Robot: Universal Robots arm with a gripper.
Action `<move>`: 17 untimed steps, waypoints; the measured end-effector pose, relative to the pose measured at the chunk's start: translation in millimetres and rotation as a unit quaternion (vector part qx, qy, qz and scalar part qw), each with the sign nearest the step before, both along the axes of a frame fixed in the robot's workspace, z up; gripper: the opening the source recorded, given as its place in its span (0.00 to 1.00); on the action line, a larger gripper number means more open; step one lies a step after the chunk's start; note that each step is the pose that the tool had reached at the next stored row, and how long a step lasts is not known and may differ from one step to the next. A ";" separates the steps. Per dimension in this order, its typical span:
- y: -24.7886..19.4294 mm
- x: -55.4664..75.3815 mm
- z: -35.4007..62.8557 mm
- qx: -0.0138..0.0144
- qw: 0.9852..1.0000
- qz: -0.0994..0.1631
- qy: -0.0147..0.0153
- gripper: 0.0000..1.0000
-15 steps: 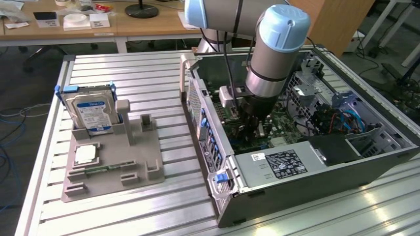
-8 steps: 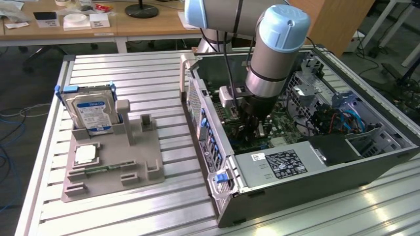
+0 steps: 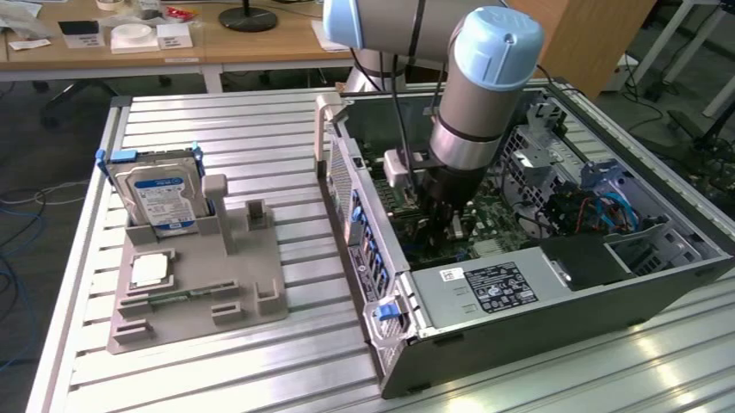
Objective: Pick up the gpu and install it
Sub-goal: 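Insert the gpu into the slot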
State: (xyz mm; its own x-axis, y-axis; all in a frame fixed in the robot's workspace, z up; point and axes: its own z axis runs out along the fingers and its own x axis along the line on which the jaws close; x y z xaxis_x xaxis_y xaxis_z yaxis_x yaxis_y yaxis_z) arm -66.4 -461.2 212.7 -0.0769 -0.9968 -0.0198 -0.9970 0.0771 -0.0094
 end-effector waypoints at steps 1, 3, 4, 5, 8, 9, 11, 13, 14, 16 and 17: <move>0.0 0.0 0.6 0.000 1.000 0.000 0.000 0.28; 0.0 0.0 0.6 0.000 1.000 0.000 0.000 0.28; 0.0 0.0 0.7 0.000 1.000 0.000 0.000 0.28; 0.0 0.0 0.7 0.000 1.000 0.000 0.000 0.28; 0.3 0.0 0.8 0.000 1.000 0.000 0.000 0.28; 0.8 0.0 0.8 0.000 1.000 0.000 0.000 0.28; 0.9 0.0 0.7 0.000 1.000 0.000 0.000 0.28; 1.0 0.0 0.6 0.000 1.000 0.000 0.000 0.28; 1.0 0.0 0.6 0.000 1.000 0.000 0.000 0.28; 1.1 0.0 -0.1 0.000 1.000 0.000 0.000 0.28; 1.1 0.0 -0.5 0.000 1.000 0.000 0.000 0.28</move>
